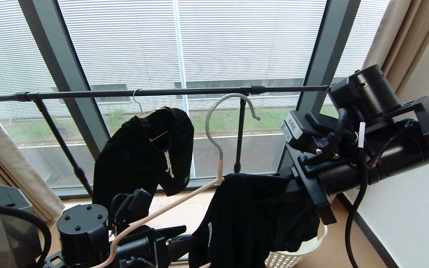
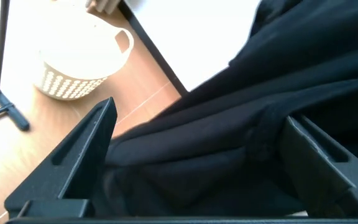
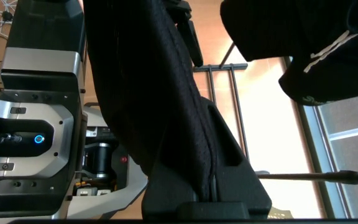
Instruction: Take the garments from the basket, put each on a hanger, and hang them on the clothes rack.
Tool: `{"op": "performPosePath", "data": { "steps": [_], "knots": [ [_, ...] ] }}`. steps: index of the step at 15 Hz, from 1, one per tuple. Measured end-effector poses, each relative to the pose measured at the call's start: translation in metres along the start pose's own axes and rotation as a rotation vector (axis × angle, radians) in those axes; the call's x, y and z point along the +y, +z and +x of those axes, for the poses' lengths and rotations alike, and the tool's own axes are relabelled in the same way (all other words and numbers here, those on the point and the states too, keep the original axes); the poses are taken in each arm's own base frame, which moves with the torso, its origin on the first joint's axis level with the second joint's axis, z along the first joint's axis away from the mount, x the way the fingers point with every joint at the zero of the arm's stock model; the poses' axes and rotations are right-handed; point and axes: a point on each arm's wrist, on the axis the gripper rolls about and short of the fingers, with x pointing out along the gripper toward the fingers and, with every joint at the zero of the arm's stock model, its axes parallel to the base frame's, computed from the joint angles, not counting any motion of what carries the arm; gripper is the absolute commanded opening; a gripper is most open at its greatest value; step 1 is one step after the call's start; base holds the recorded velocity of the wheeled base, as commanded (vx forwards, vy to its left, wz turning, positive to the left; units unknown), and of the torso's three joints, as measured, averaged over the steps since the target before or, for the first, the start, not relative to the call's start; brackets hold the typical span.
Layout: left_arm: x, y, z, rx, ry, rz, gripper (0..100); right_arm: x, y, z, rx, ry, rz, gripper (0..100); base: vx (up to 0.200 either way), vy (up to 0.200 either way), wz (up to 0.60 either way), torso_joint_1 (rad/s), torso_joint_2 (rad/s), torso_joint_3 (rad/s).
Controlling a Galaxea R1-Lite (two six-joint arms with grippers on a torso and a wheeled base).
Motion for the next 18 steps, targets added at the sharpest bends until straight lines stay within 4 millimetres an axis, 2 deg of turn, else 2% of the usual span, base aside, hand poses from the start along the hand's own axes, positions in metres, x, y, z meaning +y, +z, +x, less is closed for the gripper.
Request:
{"op": "performPosePath", "data": {
  "steps": [6, 13, 18],
  "knots": [
    [0.003, -0.001, 0.002, 0.005, 0.007, -0.001, 0, 0.0, -0.002, -0.003, 0.0, -0.009, 0.004, 0, 0.0, 0.0, 0.0, 0.0, 0.0, 0.0],
    [0.008, 0.009, -0.003, -0.044, 0.029, 0.004, 0, -0.016, -0.018, -0.034, -0.01, -0.121, 0.067, 0, 0.0, 0.0, 0.0, 0.0, 0.0, 0.0],
    [0.008, 0.013, -0.006, -0.068, 0.034, 0.013, 0, -0.026, -0.028, -0.044, 0.0, -0.171, 0.102, 0, 0.0, 0.0, 0.0, 0.0, 0.0, 0.0]
  ]
}}
